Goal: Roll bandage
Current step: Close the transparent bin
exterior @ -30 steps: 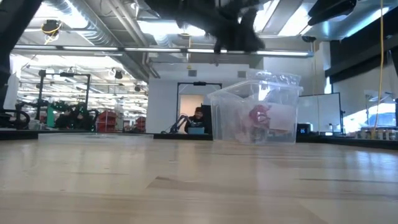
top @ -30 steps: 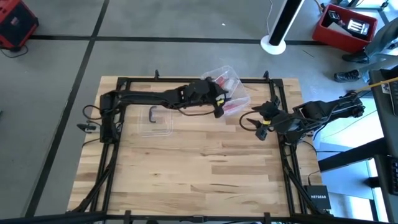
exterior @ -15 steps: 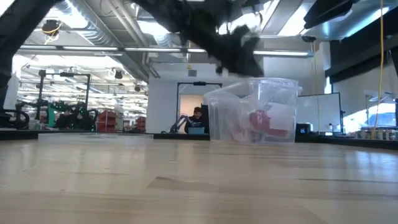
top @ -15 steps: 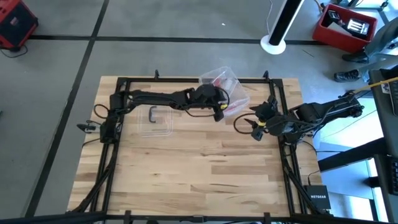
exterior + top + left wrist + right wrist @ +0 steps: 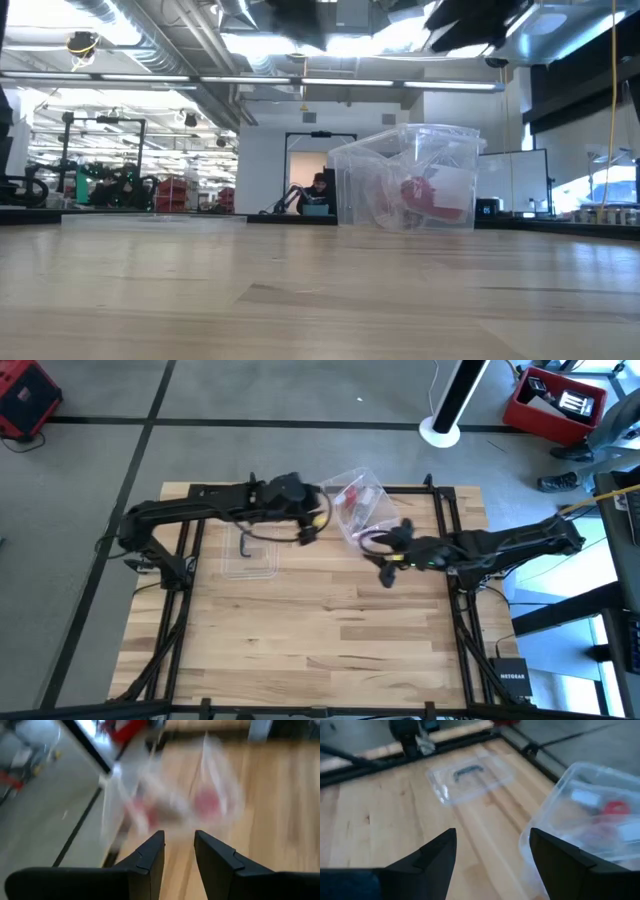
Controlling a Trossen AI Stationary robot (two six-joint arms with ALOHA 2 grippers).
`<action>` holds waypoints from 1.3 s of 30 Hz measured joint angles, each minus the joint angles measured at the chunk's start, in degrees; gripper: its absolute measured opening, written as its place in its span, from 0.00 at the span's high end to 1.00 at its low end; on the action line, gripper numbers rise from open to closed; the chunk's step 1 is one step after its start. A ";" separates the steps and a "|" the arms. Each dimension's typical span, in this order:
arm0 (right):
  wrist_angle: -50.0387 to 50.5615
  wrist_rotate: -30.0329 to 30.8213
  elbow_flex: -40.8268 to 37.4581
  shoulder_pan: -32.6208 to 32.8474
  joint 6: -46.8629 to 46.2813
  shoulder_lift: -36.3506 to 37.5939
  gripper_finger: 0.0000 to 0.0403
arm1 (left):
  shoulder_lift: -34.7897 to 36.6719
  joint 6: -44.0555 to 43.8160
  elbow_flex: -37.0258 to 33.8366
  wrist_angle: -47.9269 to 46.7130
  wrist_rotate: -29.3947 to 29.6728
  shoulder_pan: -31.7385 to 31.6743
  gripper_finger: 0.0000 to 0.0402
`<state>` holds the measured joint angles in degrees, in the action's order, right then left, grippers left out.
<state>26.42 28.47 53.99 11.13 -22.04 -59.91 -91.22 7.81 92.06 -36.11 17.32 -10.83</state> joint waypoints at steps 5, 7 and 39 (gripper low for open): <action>-5.15 -5.20 -0.19 -4.72 4.45 -7.55 0.37 | 8.21 -7.29 -7.06 -15.17 3.01 -0.57 0.75; -6.63 -6.29 -0.14 -6.88 5.55 -11.03 0.37 | 11.29 -9.25 -11.90 -16.56 3.43 -1.20 0.75; 21.12 -32.05 9.27 -29.55 34.21 -24.59 0.37 | 18.78 -18.68 -54.40 -1.85 2.17 -5.59 0.75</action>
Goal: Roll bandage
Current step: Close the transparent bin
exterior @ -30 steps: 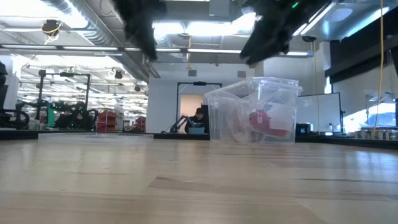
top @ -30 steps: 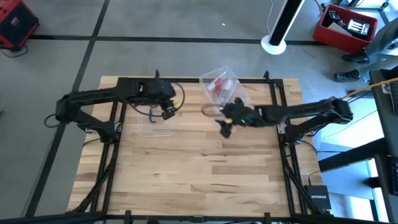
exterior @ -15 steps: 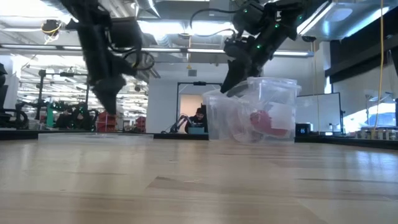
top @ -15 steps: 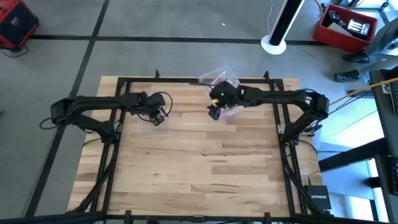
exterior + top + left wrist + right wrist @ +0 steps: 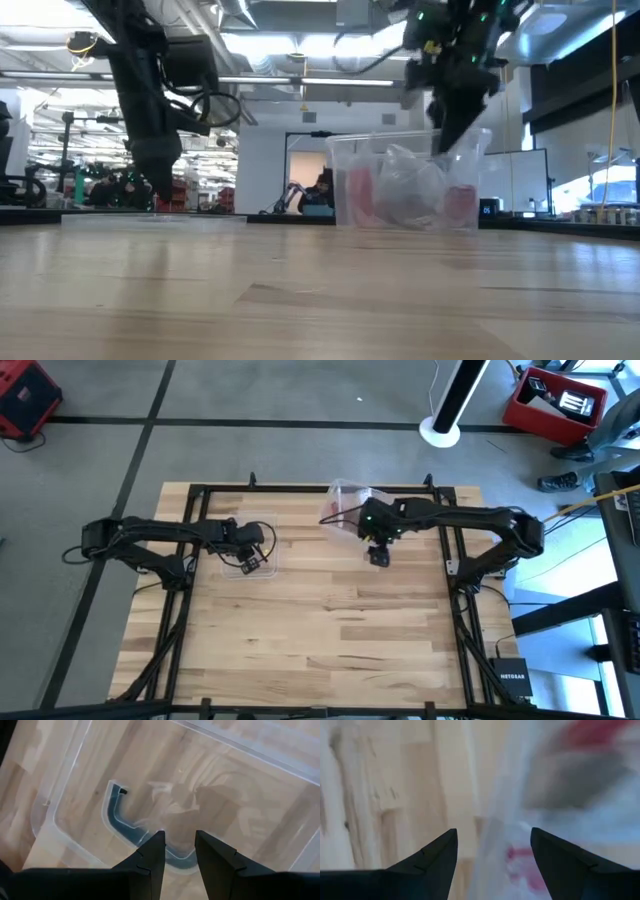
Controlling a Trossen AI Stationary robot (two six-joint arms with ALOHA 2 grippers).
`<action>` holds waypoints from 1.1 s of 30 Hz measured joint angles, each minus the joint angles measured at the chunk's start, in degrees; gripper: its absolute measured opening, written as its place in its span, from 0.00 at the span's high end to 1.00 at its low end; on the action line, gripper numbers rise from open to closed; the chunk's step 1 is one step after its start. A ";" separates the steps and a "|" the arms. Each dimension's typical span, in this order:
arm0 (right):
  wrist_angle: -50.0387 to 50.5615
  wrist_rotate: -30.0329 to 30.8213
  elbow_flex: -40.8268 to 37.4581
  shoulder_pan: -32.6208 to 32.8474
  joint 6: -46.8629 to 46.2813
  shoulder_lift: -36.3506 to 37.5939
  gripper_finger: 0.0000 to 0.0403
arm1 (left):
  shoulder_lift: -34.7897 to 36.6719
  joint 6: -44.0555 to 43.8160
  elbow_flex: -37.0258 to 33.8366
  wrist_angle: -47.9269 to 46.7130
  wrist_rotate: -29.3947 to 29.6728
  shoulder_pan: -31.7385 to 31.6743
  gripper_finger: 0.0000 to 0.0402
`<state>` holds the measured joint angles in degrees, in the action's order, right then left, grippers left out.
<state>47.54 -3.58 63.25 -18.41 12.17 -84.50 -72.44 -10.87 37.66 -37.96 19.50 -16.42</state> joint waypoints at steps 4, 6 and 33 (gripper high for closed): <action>1.94 1.86 4.70 0.26 -9.35 3.70 0.37 | 0.00 -1.00 2.28 -2.44 -0.94 1.23 0.75; 0.52 -0.63 7.05 1.15 -13.80 4.65 0.37 | 0.33 -1.53 2.96 -1.85 -1.17 2.33 0.75; -34.53 -0.43 -3.16 28.90 -22.89 -13.21 0.37 | -0.64 -17.67 -3.43 16.24 -11.12 35.19 0.75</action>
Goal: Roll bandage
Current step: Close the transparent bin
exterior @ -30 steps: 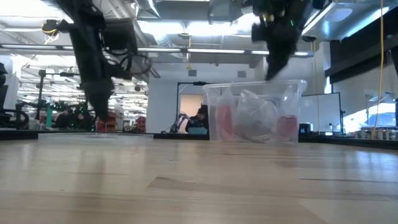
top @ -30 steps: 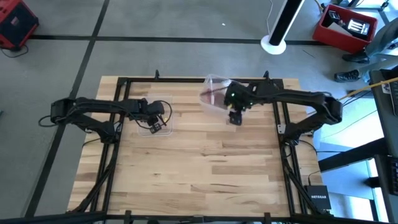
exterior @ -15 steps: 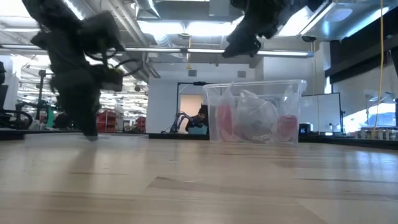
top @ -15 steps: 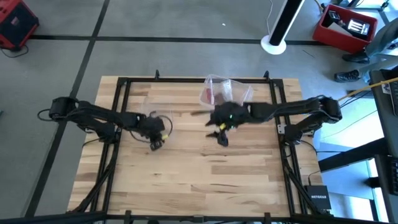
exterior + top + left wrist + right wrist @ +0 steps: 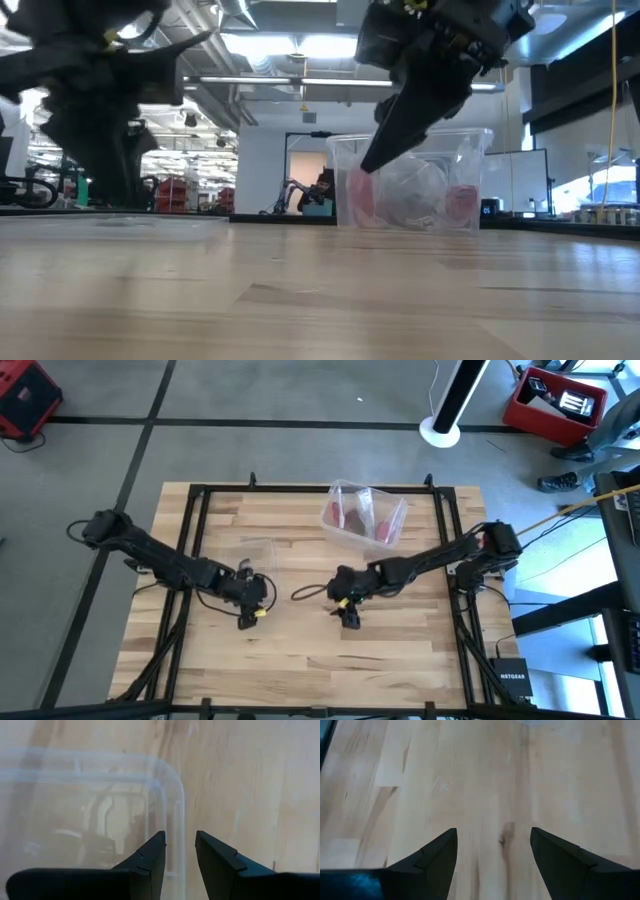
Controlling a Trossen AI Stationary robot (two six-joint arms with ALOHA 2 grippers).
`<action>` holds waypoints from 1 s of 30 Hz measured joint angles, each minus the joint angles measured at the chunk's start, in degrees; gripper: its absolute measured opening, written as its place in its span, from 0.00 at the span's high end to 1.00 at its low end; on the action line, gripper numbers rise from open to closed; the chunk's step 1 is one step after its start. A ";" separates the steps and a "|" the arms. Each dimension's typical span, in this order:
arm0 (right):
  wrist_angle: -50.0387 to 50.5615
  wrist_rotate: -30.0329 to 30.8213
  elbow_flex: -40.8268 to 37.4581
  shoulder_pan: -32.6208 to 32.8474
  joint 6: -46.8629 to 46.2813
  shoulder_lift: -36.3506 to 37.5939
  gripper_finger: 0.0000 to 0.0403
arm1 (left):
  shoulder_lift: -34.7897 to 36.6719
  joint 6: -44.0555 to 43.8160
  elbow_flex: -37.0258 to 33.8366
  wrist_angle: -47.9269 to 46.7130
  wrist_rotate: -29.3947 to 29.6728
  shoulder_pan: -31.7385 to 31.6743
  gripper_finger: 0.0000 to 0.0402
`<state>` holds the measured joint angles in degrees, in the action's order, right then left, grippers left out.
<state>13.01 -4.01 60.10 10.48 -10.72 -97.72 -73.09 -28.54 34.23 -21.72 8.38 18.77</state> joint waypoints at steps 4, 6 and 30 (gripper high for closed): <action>-4.08 1.01 0.00 1.35 0.00 -3.34 0.37 | -1.69 -2.24 -2.08 1.74 1.91 2.18 0.75; -6.03 1.04 0.01 1.64 0.00 -4.58 0.37 | -2.68 -2.59 -2.76 1.65 2.58 2.56 0.75; -9.55 6.58 0.70 1.55 -4.20 -10.08 0.37 | -9.51 2.45 0.80 2.46 1.27 2.90 0.98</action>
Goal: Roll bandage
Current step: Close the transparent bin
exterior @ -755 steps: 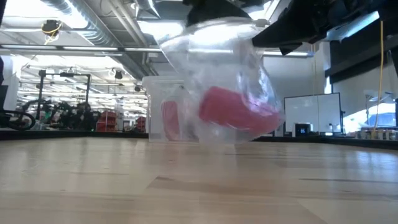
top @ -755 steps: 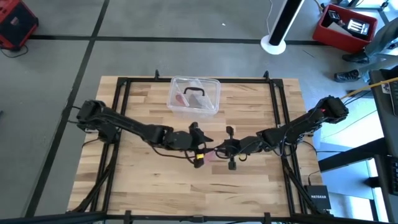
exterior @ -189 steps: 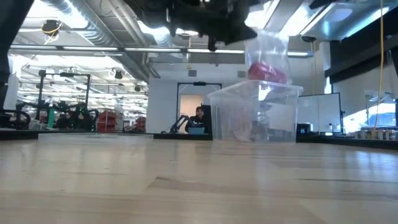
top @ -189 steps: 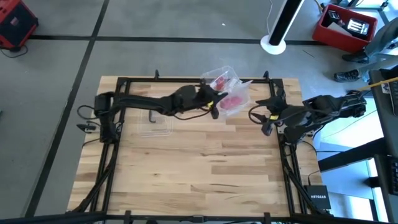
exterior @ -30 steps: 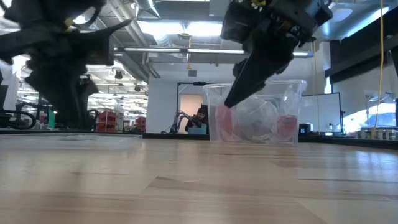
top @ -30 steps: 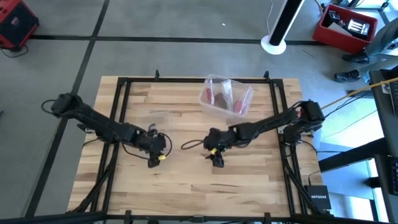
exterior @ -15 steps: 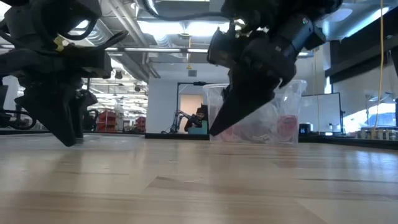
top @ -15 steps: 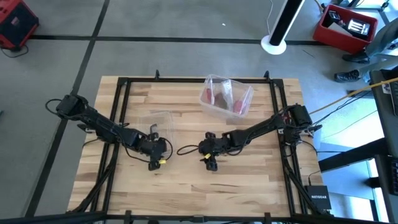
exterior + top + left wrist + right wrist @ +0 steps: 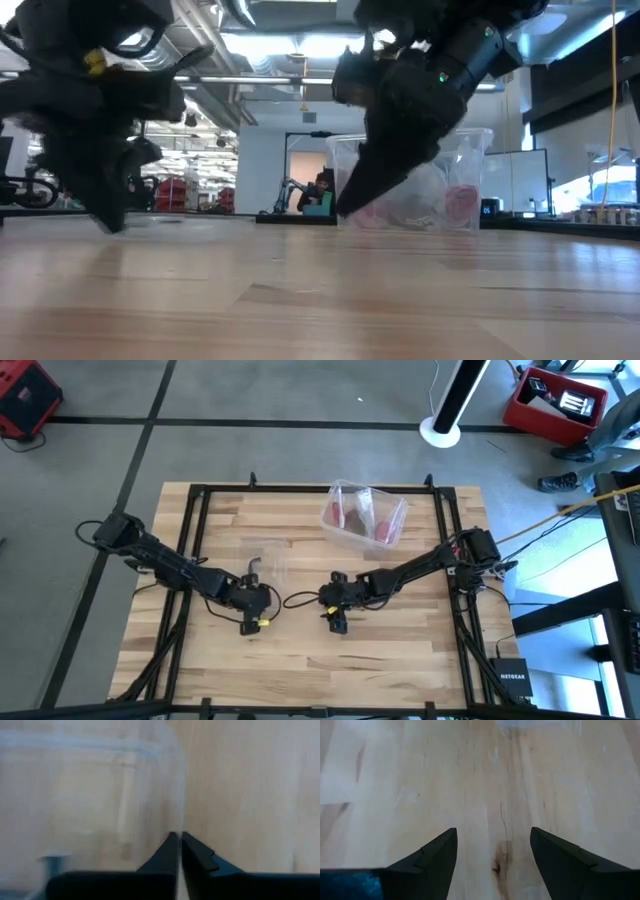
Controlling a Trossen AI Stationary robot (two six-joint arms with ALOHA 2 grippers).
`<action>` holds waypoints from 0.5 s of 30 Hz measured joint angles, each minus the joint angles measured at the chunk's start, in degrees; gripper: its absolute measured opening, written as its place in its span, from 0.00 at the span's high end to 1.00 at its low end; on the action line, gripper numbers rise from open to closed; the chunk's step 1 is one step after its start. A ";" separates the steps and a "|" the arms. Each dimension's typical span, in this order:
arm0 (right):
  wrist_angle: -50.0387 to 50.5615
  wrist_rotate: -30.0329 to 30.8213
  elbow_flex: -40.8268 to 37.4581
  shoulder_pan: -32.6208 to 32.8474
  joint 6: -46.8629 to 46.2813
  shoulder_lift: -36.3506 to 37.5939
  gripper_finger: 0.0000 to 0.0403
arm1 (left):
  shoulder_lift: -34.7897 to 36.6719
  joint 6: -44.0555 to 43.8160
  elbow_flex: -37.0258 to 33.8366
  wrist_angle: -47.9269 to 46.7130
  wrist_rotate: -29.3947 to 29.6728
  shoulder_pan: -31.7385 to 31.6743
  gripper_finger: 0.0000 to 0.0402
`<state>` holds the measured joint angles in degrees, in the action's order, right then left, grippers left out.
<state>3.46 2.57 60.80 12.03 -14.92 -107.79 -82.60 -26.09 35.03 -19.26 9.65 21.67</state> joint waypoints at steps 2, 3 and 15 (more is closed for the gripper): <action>-0.14 0.28 -0.02 0.43 -0.02 1.23 0.37 | 0.95 2.00 2.54 -5.59 0.15 0.09 1.00; -0.16 1.08 -0.02 0.50 0.01 2.04 0.37 | 1.32 2.94 3.84 -7.87 0.70 0.11 1.00; -0.48 18.97 -0.02 5.75 8.16 10.03 0.37 | 5.32 12.75 24.31 -32.03 9.68 -0.02 1.00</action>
<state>2.98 21.54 60.77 17.78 -6.76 -97.77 -77.27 -13.34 59.34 -51.29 19.32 21.65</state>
